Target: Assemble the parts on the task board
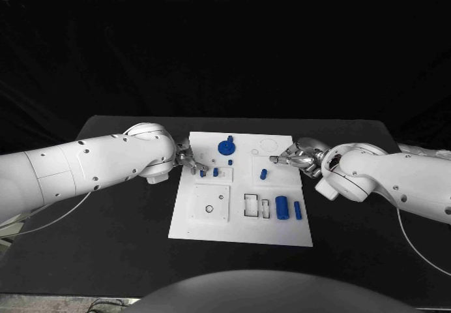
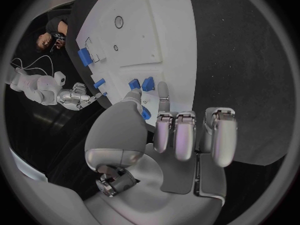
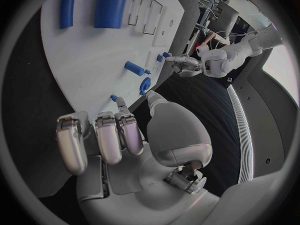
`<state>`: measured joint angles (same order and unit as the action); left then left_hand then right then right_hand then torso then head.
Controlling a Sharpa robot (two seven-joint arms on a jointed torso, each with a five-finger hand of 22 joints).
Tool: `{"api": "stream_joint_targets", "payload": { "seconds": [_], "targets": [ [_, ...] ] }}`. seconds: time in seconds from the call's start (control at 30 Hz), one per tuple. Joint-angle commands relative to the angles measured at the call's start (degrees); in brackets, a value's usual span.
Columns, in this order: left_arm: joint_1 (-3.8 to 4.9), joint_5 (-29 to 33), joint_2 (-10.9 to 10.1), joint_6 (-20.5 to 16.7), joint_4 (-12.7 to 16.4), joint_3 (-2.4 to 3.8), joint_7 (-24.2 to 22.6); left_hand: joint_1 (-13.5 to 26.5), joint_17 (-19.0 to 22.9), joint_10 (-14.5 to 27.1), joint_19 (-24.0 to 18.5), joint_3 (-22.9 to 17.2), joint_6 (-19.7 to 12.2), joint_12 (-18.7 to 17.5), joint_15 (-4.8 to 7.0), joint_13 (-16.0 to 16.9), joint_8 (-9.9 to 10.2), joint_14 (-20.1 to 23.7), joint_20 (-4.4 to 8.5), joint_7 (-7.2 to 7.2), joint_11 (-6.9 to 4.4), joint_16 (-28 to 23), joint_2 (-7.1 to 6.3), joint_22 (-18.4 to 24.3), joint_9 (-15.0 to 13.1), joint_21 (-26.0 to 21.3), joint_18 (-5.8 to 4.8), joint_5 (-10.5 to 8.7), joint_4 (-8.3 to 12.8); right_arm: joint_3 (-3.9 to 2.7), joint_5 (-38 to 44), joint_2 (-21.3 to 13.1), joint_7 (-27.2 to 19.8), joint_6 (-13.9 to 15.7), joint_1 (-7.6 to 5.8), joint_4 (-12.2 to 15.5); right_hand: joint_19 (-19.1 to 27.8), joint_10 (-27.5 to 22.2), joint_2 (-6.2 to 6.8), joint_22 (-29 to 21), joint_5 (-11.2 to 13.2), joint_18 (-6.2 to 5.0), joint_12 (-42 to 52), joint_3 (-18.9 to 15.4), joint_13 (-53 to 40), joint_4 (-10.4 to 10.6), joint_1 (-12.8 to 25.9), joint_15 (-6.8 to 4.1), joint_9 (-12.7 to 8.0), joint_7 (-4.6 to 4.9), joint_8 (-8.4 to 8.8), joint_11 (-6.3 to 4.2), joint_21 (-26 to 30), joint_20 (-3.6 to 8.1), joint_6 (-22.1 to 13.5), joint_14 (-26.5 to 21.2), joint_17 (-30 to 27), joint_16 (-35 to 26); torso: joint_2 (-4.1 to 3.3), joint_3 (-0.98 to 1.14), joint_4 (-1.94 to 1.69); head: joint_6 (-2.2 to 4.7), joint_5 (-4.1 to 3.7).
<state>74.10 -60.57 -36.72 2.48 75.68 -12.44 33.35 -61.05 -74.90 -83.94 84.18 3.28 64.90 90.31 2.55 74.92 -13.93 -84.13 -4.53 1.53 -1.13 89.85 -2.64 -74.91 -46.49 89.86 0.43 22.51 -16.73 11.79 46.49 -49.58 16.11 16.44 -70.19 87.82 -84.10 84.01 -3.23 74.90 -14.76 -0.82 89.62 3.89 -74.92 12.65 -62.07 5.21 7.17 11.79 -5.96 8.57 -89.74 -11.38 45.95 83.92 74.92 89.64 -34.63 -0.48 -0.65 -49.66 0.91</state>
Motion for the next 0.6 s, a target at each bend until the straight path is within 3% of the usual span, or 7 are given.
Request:
{"api": "stream_joint_targets", "payload": {
  "seconds": [0.03, 0.17, 0.33, 0.6],
  "targets": [
    [0.09, -0.4, 0.2, 1.2, -0.1, 0.06, -0.1, -1.8, -15.1, -6.1, 5.8, -0.7, 0.1, -0.3, 0.30, 15.1, -0.1, -5.9, 0.14, -0.20, -0.59, 0.1, 0.15, -15.1, 0.0, 0.1, -0.43, 1.42, 0.0, 0.01, 0.5, 0.1, -0.3, -0.8, 0.04, 0.0, -5.9, 6.0, -0.55, 15.1, -0.3, 0.82, 0.4, -0.5, -15.1, 0.0, 0.0, 0.45, 0.1, 1.11, -0.21, 0.36, -0.3, -0.47, -0.3, 6.1, 15.1, 0.4, -0.01, -0.01, -0.01, -0.10, -0.01],
    [0.09, -0.4, 0.3, 0.5, -0.3, 0.06, -0.8, -3.6, -15.1, -6.1, 5.8, -1.1, 0.1, -0.3, 0.33, 15.1, -0.1, -5.9, 0.17, -0.32, -0.70, 0.1, 0.10, -15.1, 0.0, 0.1, -0.43, 2.43, 0.0, 0.01, 0.5, 0.1, -0.3, -0.8, 0.05, 0.0, -5.9, 6.0, -0.55, 15.1, -0.3, 0.82, 0.4, -0.5, -15.1, 0.0, 0.0, 0.45, 0.1, 1.11, -0.21, 0.36, -0.3, -0.47, -0.3, 6.1, 15.1, 0.4, -0.02, 0.01, -0.02, -0.10, -0.03],
    [0.09, -0.2, 0.4, -0.4, -0.5, 0.06, -1.6, -5.4, -15.1, -6.1, 5.8, -1.7, 0.2, -0.3, 0.38, 15.1, 0.0, -5.9, 0.22, -0.48, -0.87, 0.1, 0.12, -15.1, 0.0, 0.1, -0.43, 5.14, 0.0, 0.01, 0.5, 0.1, -0.2, -0.8, 0.05, 0.0, -5.9, 6.0, -0.55, 15.1, -0.3, 0.82, 0.4, -0.5, -15.1, 0.0, 0.0, 0.45, 0.1, 1.11, -0.21, 0.36, -0.3, -0.47, -0.3, 6.1, 15.1, 0.4, 0.01, 0.02, 0.01, -0.15, -0.11],
    [0.09, 0.0, 0.4, -1.0, -0.5, 0.06, -2.3, -5.3, -15.1, -6.1, 5.8, -1.6, 0.5, -0.3, 0.38, 15.1, -0.2, -5.9, 0.24, -0.49, -0.90, 0.1, -0.04, -15.1, -0.1, 0.1, -0.43, 5.73, -0.1, 0.01, 0.5, 0.0, -0.2, -0.8, 0.05, 0.0, -5.9, 6.0, -0.55, 15.1, -0.3, 0.82, 0.4, -0.5, -15.1, 0.0, 0.0, 0.45, 0.1, 1.11, -0.21, 0.36, -0.3, -0.47, -0.3, 6.1, 15.1, 0.4, 0.02, 0.01, 0.00, -0.23, -0.19]
  ]
}}
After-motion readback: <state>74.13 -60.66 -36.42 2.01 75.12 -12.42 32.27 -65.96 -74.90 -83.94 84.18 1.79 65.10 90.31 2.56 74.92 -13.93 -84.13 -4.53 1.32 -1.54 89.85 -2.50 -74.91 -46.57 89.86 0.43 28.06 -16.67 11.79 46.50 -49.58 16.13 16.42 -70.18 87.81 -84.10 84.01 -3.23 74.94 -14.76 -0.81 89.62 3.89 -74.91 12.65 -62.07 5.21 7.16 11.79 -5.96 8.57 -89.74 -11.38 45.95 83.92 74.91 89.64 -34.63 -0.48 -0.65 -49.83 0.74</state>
